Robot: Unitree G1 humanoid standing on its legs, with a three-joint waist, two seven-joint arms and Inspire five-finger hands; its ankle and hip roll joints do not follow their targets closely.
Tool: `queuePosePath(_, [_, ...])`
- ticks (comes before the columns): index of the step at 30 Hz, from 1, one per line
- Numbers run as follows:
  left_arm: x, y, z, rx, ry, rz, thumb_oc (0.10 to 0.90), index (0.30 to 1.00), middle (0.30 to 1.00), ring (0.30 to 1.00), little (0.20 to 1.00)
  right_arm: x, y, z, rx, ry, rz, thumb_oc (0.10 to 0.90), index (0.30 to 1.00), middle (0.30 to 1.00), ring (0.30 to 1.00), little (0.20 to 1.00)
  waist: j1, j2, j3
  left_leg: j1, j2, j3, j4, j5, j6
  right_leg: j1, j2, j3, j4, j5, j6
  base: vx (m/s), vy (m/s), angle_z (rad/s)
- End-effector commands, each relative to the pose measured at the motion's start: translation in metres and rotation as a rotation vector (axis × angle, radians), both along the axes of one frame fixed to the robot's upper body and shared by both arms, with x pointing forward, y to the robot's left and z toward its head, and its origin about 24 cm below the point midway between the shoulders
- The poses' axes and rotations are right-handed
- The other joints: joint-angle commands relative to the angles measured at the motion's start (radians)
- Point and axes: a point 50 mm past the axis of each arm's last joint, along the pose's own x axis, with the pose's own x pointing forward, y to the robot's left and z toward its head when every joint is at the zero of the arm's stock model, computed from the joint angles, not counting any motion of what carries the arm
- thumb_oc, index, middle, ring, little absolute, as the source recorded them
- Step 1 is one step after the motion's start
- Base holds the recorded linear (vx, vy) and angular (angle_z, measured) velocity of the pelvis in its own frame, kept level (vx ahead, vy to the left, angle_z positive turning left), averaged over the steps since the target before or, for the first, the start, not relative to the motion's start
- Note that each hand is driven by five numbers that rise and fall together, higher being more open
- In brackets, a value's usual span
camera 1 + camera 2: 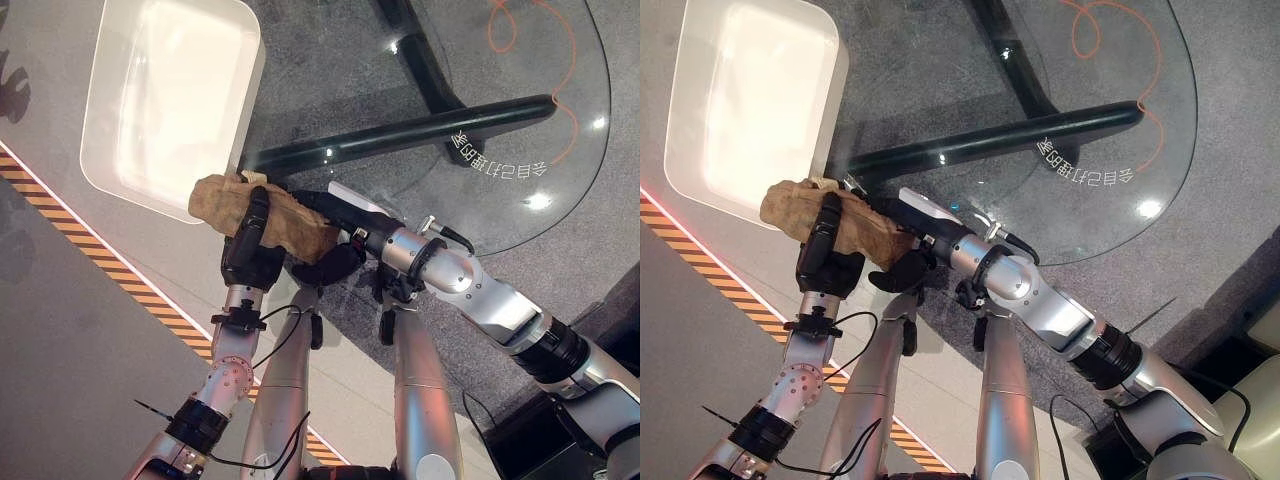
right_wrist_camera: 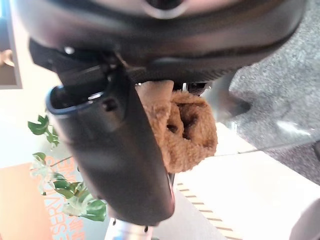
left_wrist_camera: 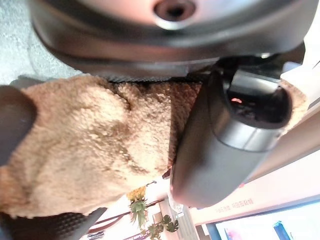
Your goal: Wipe the table with a cloth and put it in the basket.
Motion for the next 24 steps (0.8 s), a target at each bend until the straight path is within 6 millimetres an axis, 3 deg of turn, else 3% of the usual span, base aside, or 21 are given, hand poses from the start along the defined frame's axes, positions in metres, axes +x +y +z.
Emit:
queuePosePath(1, [-0.021, -0.047, 0.086, -0.082, -0.530, -0.230, 0.100, 0.300, 0.300, 0.300, 0.200, -0.029, 0.033, 0.010, 0.137, 0.008, 0.200, 0.800, 0.900, 0.900, 0.900, 0.900, 0.020, 0.003, -0.027, 0.035, -0.085, 0.008, 0.013, -0.081, 0.040, 0.001, 0.073, 0.014, -0.086, 0.063, 0.015, 0.00, 0.000, 0.00])
queuePosePath(16, [-0.022, -0.037, 0.081, -0.070, -0.524, -0.188, 0.100, 0.300, 0.300, 0.300, 0.200, -0.021, -0.011, 0.037, 0.374, -0.153, -0.004, 0.800, 0.900, 0.900, 0.900, 0.900, -0.006, -0.011, -0.027, 0.039, -0.073, 0.017, 0.016, -0.093, 0.045, -0.002, 0.084, 0.028, -0.075, 0.063, 0.021, 0.00, 0.000, 0.00])
queuePosePath(24, [-0.025, -0.034, 0.075, -0.068, -0.522, -0.162, 0.100, 0.300, 0.300, 0.300, 0.200, -0.027, -0.035, 0.054, 0.664, -0.205, -0.045, 0.800, 0.900, 0.900, 0.900, 0.900, -0.021, -0.015, -0.027, 0.041, -0.067, 0.024, 0.018, -0.101, 0.049, -0.003, 0.091, 0.035, -0.068, 0.059, 0.024, 0.00, 0.000, 0.00])
